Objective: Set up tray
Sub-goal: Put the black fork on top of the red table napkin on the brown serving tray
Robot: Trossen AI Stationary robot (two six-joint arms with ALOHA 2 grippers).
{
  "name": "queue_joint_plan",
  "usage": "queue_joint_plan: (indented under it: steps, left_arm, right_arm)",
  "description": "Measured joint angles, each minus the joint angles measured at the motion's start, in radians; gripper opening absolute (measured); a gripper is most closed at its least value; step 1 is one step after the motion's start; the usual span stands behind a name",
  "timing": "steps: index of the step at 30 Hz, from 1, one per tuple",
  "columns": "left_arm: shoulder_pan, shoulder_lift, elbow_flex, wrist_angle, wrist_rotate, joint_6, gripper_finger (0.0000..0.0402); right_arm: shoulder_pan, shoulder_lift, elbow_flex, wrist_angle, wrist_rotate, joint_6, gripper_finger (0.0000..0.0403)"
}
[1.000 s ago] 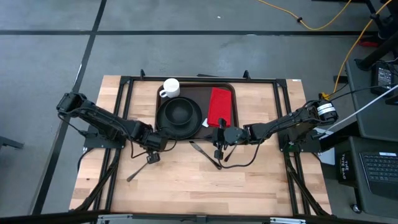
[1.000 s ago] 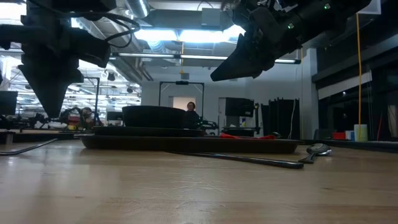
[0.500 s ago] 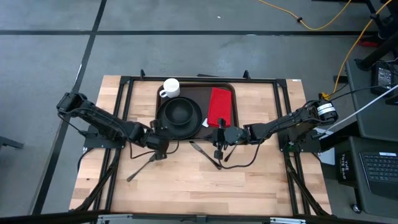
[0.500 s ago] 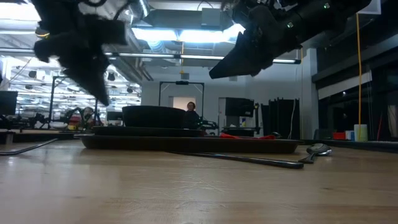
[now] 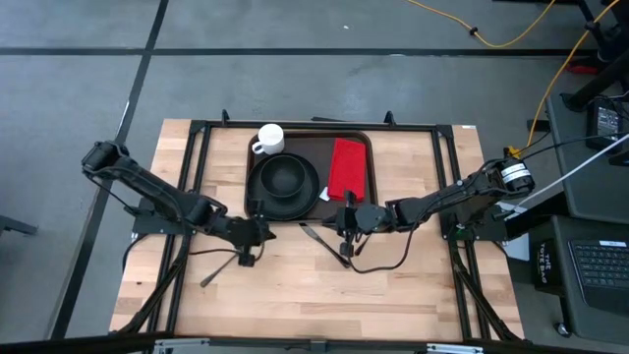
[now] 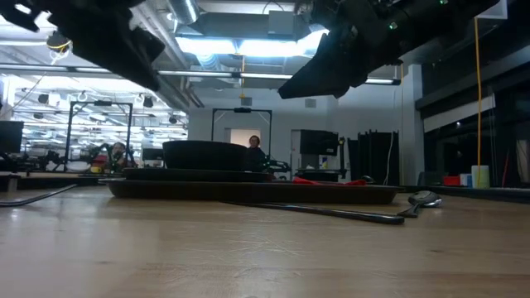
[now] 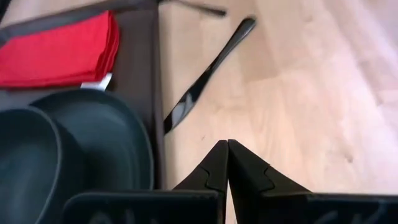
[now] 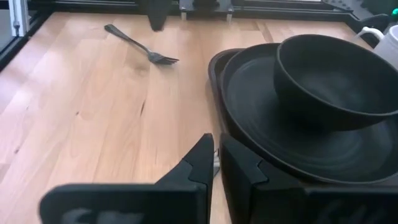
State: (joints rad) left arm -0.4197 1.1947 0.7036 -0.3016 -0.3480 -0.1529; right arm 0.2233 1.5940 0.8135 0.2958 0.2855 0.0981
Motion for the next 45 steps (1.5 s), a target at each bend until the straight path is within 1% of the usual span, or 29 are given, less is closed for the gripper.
queue_joint_plan:
  steps: [2, 4, 9, 13, 17, 22, 27, 32, 34, 36, 39, 45]
  left_arm:
    - [-0.016, -0.031, -0.026, 0.034, 0.002, -0.008, 0.0001]
    - [-0.031, -0.056, -0.038, 0.041, 0.005, -0.046, 0.0002]
    - [-0.062, -0.100, -0.039, 0.017, -0.015, -0.232, 0.0002]
    - [-0.084, -0.103, -0.039, -0.080, 0.006, -0.358, 0.0001]
    - [-0.112, -0.096, -0.037, -0.194, 0.036, -0.537, 0.0002]
    - [-0.157, -0.076, 0.025, -0.318, 0.045, -0.716, 0.0002]
    - [-0.193, -0.024, 0.121, -0.445, 0.075, -0.869, 0.0001]
    - [-0.208, 0.066, 0.235, -0.667, 0.168, -1.057, 0.0002]
    - [-0.209, 0.101, 0.262, -0.726, 0.194, -1.136, 0.0003]
    - [-0.208, 0.132, 0.274, -0.742, 0.231, -1.192, 0.0003]
    - [-0.209, 0.173, 0.275, -0.741, 0.298, -1.235, 0.0003]
    - [-0.209, 0.252, 0.275, -0.743, 0.320, -1.240, 0.0003]
  right_arm:
    - [0.005, 0.000, 0.000, 0.000, 0.001, 0.002, 0.0032]
    - [0.010, 0.000, 0.000, 0.000, 0.001, 0.002, 0.0032]
    - [0.010, 0.000, 0.000, 0.002, 0.000, 0.011, 0.0032]
    - [0.010, 0.000, 0.000, 0.002, 0.001, 0.023, 0.0032]
    - [0.010, 0.000, 0.000, 0.002, 0.001, 0.022, 0.0032]
    - [0.010, 0.000, 0.000, 0.000, 0.001, -0.003, 0.0032]
    - [0.010, 0.000, 0.000, -0.001, 0.000, -0.016, 0.0032]
    - [0.010, 0.000, 0.000, -0.003, 0.000, -0.028, 0.0032]
    - [0.010, 0.000, 0.000, -0.003, 0.000, -0.028, 0.0032]
    - [0.010, 0.000, 0.000, -0.003, 0.000, -0.028, 0.0032]
    - [0.010, 0.000, 0.000, -0.003, 0.000, -0.028, 0.0032]
    - [0.010, 0.000, 0.000, -0.004, 0.000, -0.028, 0.0032]
